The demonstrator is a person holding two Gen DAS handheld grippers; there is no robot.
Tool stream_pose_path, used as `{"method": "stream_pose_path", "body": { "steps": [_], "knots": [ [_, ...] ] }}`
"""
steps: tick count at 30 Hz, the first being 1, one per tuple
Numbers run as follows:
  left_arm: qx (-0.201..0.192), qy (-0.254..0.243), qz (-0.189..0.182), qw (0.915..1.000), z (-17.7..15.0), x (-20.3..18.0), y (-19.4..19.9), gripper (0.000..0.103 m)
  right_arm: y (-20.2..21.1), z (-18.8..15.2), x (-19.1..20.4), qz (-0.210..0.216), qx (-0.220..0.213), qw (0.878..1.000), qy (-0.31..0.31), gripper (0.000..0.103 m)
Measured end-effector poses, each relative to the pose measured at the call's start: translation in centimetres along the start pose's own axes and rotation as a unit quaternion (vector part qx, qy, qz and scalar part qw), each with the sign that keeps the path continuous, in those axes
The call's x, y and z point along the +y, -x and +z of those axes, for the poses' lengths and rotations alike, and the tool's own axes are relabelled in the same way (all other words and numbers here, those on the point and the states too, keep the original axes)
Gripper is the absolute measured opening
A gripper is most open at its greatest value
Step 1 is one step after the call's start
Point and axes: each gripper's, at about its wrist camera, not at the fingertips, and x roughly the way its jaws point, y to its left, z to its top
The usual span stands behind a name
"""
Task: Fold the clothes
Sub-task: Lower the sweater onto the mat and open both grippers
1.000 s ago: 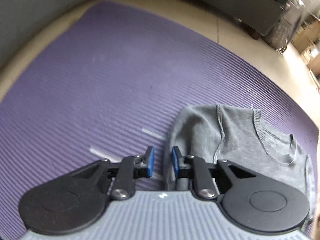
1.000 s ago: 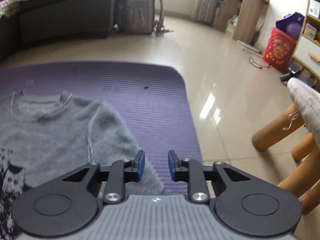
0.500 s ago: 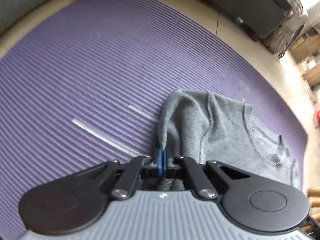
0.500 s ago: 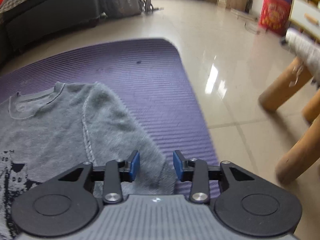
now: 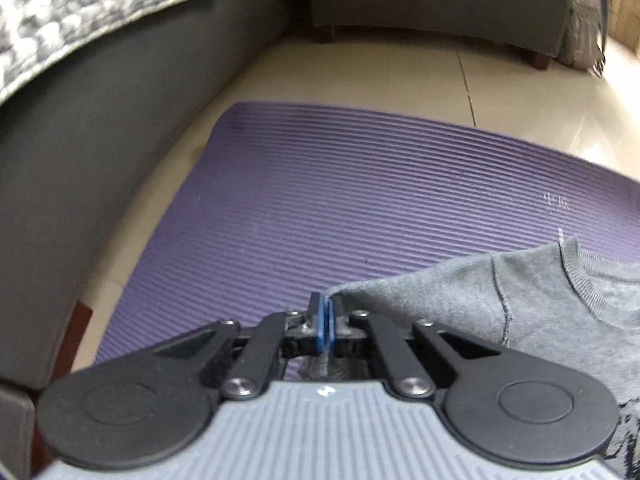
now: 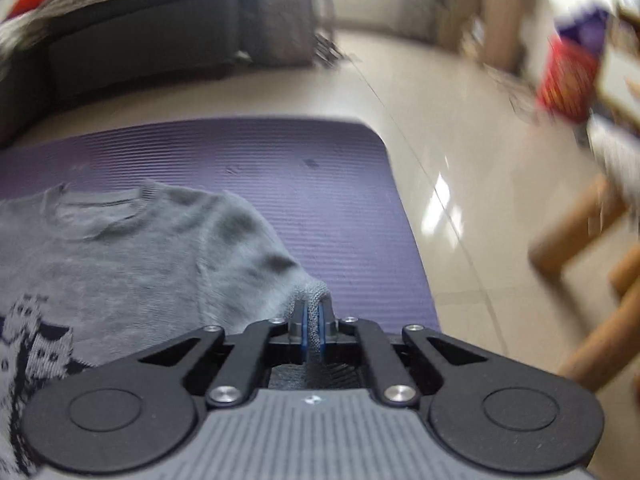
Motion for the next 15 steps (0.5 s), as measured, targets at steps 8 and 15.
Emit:
{"method": "stream_pose_path", "body": {
  "steps": [8,15],
  "knots": [
    [0.023,0.014,-0.056,0.9980,-2.4,-0.3,0.6,0.052,2.4,-0.3,3.4,0.172,0.079,0.978,0.084,0.025],
    [0.031,0.035,-0.090,0.9948,-5.3,0.1,2.1,0.058,1.3,0.1,0.3,0.138,0.077,0.987,-0.017,0.034]
  ]
}}
